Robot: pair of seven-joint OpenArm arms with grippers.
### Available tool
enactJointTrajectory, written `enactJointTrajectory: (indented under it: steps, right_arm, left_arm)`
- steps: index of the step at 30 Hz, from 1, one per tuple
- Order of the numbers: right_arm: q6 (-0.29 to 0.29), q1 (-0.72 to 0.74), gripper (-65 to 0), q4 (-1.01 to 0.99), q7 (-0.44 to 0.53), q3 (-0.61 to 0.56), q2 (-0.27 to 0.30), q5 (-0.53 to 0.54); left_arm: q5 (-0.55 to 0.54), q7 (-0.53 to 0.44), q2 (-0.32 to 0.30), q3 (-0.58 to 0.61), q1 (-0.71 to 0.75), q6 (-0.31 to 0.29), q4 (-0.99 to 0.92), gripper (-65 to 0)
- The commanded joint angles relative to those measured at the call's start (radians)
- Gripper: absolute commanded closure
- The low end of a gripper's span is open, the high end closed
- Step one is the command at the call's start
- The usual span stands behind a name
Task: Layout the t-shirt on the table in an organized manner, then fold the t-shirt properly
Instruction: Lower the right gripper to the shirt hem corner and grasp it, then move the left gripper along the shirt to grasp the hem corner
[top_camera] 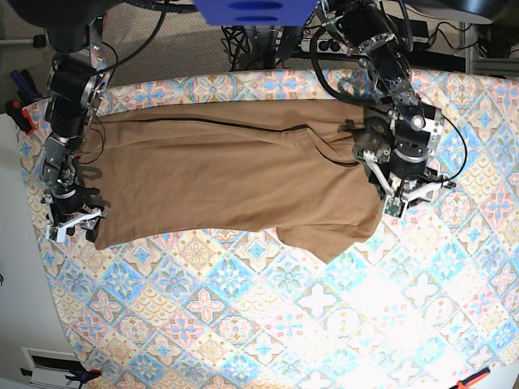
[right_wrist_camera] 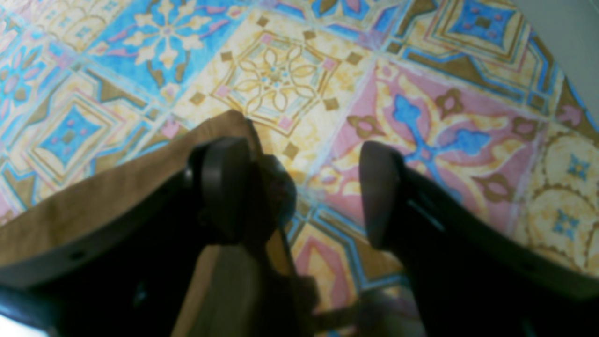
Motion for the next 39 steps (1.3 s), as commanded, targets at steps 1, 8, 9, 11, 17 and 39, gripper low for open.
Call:
enactJointTrajectory:
  steps: [1,8,9,11,17,39]
  right_arm:
    - [0.018,0.016,-35.9,0.01,-0.023,-0.027,0.006,-0.003]
    - [0.018,0.016,-35.9,0.01,-0.023,-0.09,-0.009,-0.001]
    - [0.018,0.016,-35.9,0.01,-0.023,-0.09,-0.015,-0.001]
    - [0.018,0.016,-35.9,0.01,-0.023,-0.09,-0.018,-0.001]
    - [0.018,0.016,-35.9,0.01,-0.023,-0.091,-0.034,-0.001]
    - [0.018,0.012,-35.9,0.01,-0.024,-0.093,-0.038,-0.001]
  left_arm:
    - [-0.001,-0.026,0.004,0.001,-0.022,0.009,0.018,-24.0]
    - [0.03,-0.026,0.004,0.007,-0.03,0.009,0.018,-24.0]
    - [0.03,-0.026,0.004,0.007,-0.03,0.009,0.018,-24.0]
    - [0.03,-0.026,0.004,0.005,-0.03,0.009,0.012,-24.0]
    - [0.031,-0.026,-0.004,0.007,-0.105,0.009,-0.063,-24.0]
    - [0.02,-0.033,-0.2,0.198,-0.644,0.009,-0.987,-44.8]
